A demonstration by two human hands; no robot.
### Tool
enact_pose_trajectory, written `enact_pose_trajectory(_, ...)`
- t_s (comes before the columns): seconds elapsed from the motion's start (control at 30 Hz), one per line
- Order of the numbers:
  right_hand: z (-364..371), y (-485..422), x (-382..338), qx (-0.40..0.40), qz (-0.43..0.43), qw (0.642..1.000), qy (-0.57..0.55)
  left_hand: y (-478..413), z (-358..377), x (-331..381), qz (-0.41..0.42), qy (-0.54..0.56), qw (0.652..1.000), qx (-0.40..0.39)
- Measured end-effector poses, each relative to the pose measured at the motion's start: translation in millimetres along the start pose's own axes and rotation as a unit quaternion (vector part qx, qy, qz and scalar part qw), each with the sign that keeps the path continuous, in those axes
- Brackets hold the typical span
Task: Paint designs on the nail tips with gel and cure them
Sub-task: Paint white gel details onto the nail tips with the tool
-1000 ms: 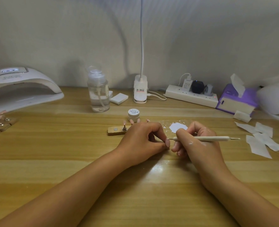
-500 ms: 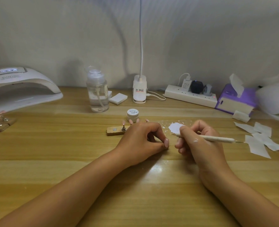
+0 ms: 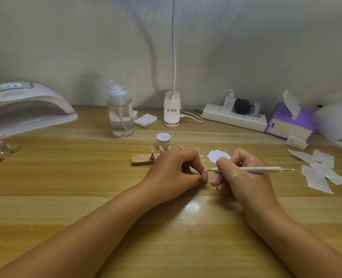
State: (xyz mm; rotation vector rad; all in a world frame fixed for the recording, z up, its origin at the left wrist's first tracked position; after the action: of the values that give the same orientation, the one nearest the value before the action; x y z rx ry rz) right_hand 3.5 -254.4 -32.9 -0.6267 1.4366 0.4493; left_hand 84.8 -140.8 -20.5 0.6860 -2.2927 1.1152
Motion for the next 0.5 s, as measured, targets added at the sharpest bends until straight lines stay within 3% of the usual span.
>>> enact_pose_trajectory(0.5, 0.2, -0.4, 0.0, 0.002, 0.001, 1.000, -0.001, 0.0, -0.2, -0.5, -0.002, 0.003, 1.000, -0.001)
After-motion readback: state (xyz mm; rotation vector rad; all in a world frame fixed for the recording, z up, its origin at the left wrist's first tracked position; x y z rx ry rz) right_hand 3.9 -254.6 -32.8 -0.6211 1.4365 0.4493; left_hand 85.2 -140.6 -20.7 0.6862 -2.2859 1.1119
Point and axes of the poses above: each hand's wrist, its own y-axis away from the middle knuckle, its own z-axis out of the palm, x = y × z, the point moved 9 cm from there along -y, towards the middle knuckle, and after that the axes turned 13 degrees about x, right-handed, at the moved point
